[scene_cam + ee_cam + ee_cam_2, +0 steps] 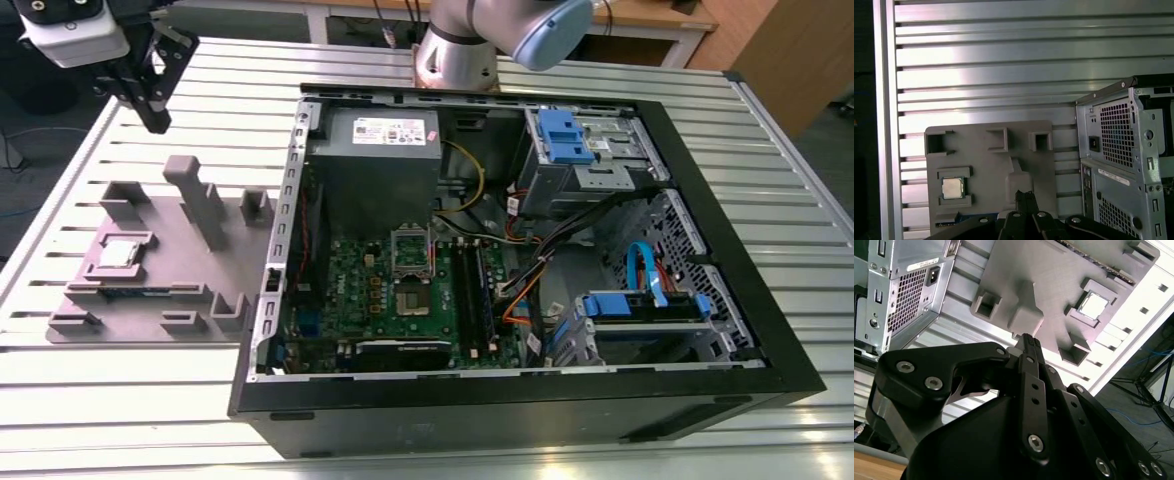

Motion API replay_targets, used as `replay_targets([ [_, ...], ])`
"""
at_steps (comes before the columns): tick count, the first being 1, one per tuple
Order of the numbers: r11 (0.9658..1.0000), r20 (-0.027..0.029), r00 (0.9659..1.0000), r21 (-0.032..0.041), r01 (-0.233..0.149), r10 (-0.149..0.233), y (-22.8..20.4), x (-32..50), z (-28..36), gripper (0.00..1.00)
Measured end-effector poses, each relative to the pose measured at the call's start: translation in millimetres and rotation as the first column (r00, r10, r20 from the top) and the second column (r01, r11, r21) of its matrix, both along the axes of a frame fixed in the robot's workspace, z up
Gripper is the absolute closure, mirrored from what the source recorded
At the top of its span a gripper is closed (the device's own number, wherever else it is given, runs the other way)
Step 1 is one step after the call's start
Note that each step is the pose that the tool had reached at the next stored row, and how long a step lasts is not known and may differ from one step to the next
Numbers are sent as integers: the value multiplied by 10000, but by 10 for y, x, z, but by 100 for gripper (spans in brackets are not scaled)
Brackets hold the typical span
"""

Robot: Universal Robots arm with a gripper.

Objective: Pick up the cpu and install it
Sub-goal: 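Reach for the cpu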

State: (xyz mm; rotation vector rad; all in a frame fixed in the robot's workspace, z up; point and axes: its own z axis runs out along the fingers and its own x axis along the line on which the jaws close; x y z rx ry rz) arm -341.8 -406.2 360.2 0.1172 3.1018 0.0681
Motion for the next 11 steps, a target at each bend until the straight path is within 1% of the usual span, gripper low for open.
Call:
replay_targets([
  [6,10000,0,10000,0,0,0,-2,-94,-27,89],
  [11,10000,0,10000,0,0,0,-9,-177,-67,89],
])
